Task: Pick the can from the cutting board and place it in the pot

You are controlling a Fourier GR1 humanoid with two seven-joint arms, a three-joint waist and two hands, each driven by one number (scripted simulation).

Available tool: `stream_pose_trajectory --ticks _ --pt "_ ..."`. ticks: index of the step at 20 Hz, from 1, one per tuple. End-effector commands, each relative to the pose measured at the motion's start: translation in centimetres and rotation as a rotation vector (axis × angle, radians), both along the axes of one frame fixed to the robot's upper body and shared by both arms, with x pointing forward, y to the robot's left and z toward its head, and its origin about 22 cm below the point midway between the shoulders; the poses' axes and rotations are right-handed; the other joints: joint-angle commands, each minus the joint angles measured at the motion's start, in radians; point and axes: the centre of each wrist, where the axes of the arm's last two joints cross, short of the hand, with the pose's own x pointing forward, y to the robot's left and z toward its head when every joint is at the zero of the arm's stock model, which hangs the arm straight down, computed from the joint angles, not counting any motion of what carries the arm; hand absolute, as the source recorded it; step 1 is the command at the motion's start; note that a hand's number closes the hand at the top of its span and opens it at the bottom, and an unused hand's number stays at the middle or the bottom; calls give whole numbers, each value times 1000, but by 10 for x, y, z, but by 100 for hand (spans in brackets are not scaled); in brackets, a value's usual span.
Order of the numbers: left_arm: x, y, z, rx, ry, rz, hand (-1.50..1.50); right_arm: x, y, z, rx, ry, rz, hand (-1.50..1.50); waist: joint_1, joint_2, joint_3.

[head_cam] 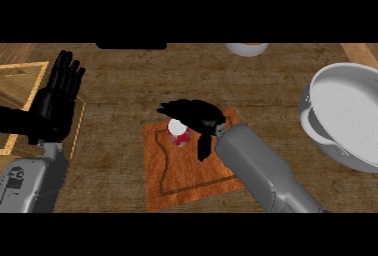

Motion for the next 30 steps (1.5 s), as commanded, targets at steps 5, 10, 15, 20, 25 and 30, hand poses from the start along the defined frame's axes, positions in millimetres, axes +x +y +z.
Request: stream_pose_trajectory --ticks 5,10,15,20,25,30 --pt "-5 -11 -25 -2 -5 2 0 2 -3 -31 -1 10 6 -150 16 5 0" --pt "4 3 -3 4 -12 -15 0 -12 22 -19 33 -40 192 150 21 5 0" --pt "-13 -4 -2 0 -12 -27 0 -29 32 -29 47 -63 198 150 23 2 0" --pt "8 -5 -19 -5 6 -7 0 -35 34 -32 68 -113 177 150 1 2 0" --pt "-20 17 -8 5 4 15 0 -29 40 -9 104 -267 69 150 -7 -6 0" --pt "-8 8 -5 7 -1 2 0 43 -25 16 12 -240 -635 150 2 9 -2"
